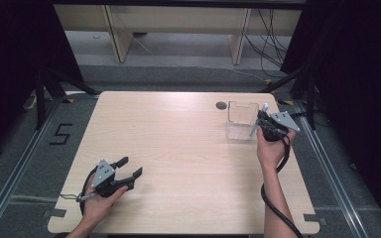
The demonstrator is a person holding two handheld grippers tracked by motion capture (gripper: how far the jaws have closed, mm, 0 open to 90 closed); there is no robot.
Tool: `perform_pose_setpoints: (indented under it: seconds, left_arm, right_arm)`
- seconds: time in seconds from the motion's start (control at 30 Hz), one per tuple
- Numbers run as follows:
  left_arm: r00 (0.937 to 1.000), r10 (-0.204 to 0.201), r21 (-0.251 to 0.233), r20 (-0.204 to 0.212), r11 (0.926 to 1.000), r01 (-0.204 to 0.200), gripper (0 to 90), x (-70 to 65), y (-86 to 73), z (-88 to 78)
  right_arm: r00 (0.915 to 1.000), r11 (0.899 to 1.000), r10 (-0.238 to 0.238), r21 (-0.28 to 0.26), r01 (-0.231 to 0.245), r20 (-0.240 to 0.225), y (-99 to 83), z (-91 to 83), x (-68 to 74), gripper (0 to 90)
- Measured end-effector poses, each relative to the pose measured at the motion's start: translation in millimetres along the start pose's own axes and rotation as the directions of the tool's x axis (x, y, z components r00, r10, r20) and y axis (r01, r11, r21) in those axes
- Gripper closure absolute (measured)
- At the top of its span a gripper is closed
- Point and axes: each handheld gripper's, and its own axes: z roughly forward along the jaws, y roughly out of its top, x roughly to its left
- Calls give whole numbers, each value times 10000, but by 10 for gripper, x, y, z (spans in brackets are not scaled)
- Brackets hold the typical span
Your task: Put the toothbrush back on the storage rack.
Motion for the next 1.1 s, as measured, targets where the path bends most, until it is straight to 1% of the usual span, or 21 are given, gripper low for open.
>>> perform_pose_setpoints:
  seconds: [0.03, 0.07, 0.1, 0.23, 0.27, 0.37, 0.47, 0.5, 0.53, 0.6, 0.63, 0.67, 0.7, 0.73, 0.77, 0.83, 0.9, 1.0, 1.03, 1.1]
  left_arm:
    - [10000, -4, 4, -2, 10000, 4, 295, 0, 0, 0]
    - [10000, -14, 3, 0, 10000, 14, 295, -1, 0, 1]
    - [10000, -10, 3, 2, 10000, 10, 295, -1, 0, 1]
    - [10000, -7, -6, 4, 10000, 7, 295, 0, 0, 0]
    - [10000, -3, -6, 7, 10000, 3, 295, 0, 0, 0]
    - [10000, -12, -8, 2, 10000, 12, 294, 0, 0, 0]
    - [10000, 9, -13, 10, 10000, -9, 295, 0, 0, 0]
    - [10000, -1, -19, 9, 10000, 1, 294, -1, 0, 0]
    - [10000, -2, -21, 6, 10000, 2, 295, -1, -1, -1]
    - [10000, 14, 20, -12, 10000, -14, 294, 0, 1, -4]
    - [10000, 6, 104, -59, 9999, -6, 294, -1, 3, -11]
    - [10000, -23, -8, 8, 10000, 23, 294, 1, -1, 0]
    - [10000, -22, 5, 4, 10000, 22, 294, 0, 0, -1]
    - [10000, -12, -5, 12, 10000, 12, 294, 0, 0, 0]
    - [10000, -8, -6, 14, 10000, 8, 295, 0, 0, 0]
    - [10000, -7, -2, 14, 10000, 7, 294, -1, 0, -1]
    - [10000, -9, -13, 13, 10000, 9, 294, -1, 0, -1]
    - [10000, -14, 3, 11, 10000, 14, 294, -1, 0, -1]
    - [10000, -18, 10, 12, 10000, 18, 294, -2, 0, -1]
    - [10000, -11, 10, 16, 10000, 11, 294, -2, 0, 1]
  right_arm:
    - [9999, 9999, -89, -62, 89, -57, -5, 8, -5, 842]
    - [9999, 9999, -112, 32, 113, -129, -12, 4, -6, 842]
    - [10000, 10000, -3, 62, 3, -70, -22, 2, 4, 842]
    - [9999, 9999, -141, 49, 141, -23, -51, 8, 0, 842]
    - [9999, 9999, -17, 106, 18, -129, -58, 13, 4, 841]
    - [10000, 9999, -13, 129, 13, -25, -77, 9, 10, 841]
    - [9999, 9998, 145, 140, -145, 3, -97, 11, 21, 841]
    - [9999, 9999, -99, 95, 99, -31, -101, 16, 3, 841]
    - [10000, 9997, -34, 227, 35, -67, -111, 13, 5, 840]
    - [9999, 9996, 9, 283, -5, -143, -116, 14, 5, 841]
    - [10000, 9998, -7, 220, 7, -19, -122, 16, 3, 840]
    - [9999, 9995, 127, 295, -128, 27, -128, 11, 12, 840]
    - [9999, 9993, 168, 338, -168, 23, -132, 13, 14, 840]
    - [10000, 9997, 0, 244, 0, -13, -133, 19, 4, 840]
    - [9999, 9995, 118, 300, -118, 4, -132, 14, 14, 839]
    - [9999, 9993, 163, 329, -163, 17, -132, 13, 18, 839]
    - [10000, 9995, 94, 303, -94, -1, -133, 14, 14, 836]
    - [9999, 9992, 167, 359, -167, 9, -134, 11, 18, 813]
    - [9999, 9996, -89, 250, 90, -71, -138, 26, -5, 776]
    - [9999, 9994, -99, 337, 102, -100, -138, 21, -6, 765]
